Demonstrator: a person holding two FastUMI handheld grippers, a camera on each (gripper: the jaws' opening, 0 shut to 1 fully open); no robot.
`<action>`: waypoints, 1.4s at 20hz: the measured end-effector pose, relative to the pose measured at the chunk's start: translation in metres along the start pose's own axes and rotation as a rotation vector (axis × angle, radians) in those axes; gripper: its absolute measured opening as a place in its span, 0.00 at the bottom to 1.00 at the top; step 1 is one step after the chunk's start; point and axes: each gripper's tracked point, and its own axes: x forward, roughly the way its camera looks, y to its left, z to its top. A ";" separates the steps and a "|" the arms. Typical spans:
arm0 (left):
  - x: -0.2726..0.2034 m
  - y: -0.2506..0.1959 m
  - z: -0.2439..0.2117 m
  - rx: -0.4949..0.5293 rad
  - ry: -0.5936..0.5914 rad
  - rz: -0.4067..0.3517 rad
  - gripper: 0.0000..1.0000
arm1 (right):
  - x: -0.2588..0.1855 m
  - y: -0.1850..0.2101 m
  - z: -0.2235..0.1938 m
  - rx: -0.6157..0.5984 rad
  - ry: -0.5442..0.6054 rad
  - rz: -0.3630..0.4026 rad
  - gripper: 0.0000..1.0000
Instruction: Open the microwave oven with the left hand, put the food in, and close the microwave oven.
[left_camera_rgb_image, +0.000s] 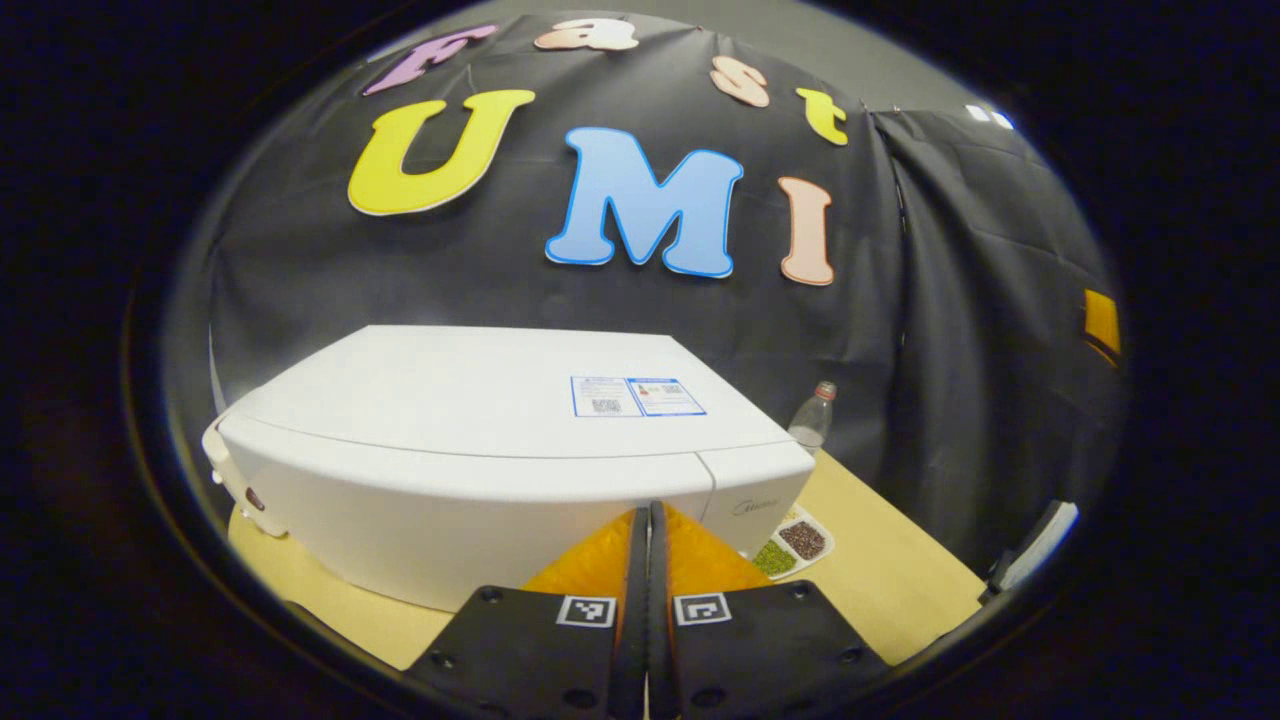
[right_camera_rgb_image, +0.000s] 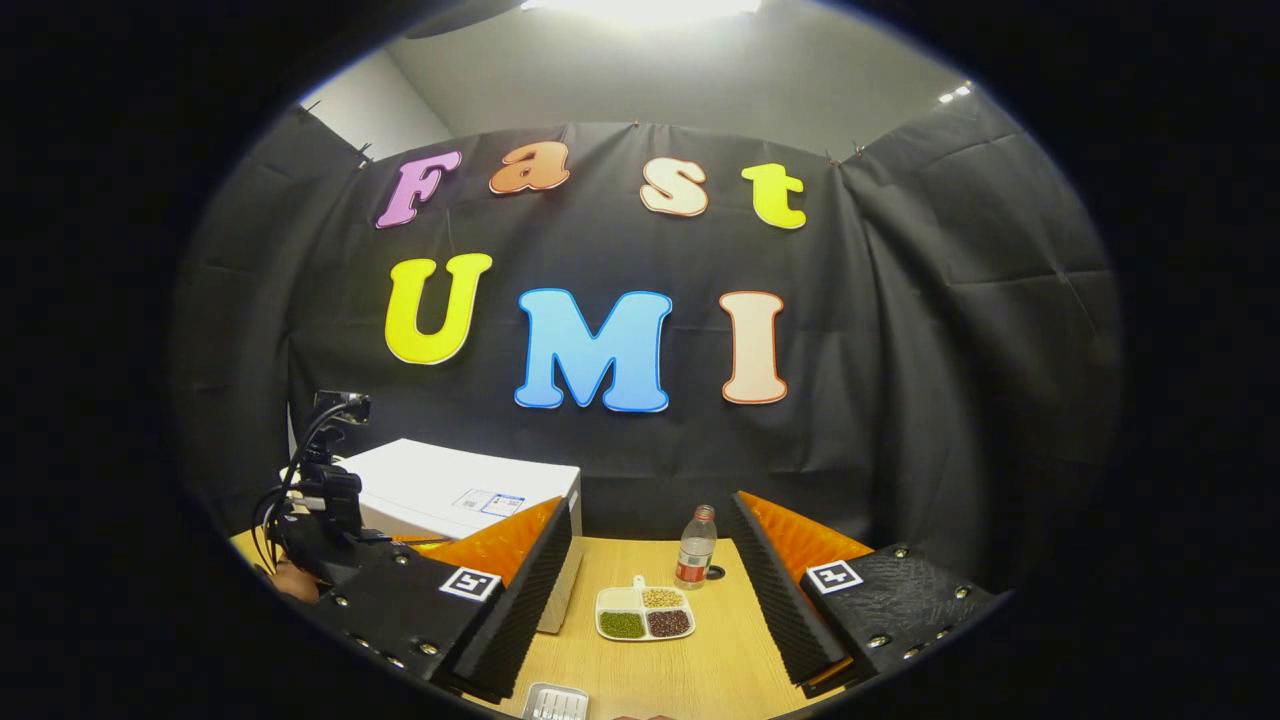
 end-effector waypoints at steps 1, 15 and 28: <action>-0.004 0.004 0.005 0.004 -0.014 0.014 0.07 | 0.000 0.002 0.001 0.000 -0.002 0.002 0.95; -0.221 0.043 0.202 0.065 -0.504 0.142 0.96 | -0.005 0.045 0.045 0.053 -0.085 0.015 0.95; -0.283 0.070 0.197 0.102 -0.514 0.141 0.96 | -0.036 0.059 0.061 0.042 -0.120 -0.025 0.95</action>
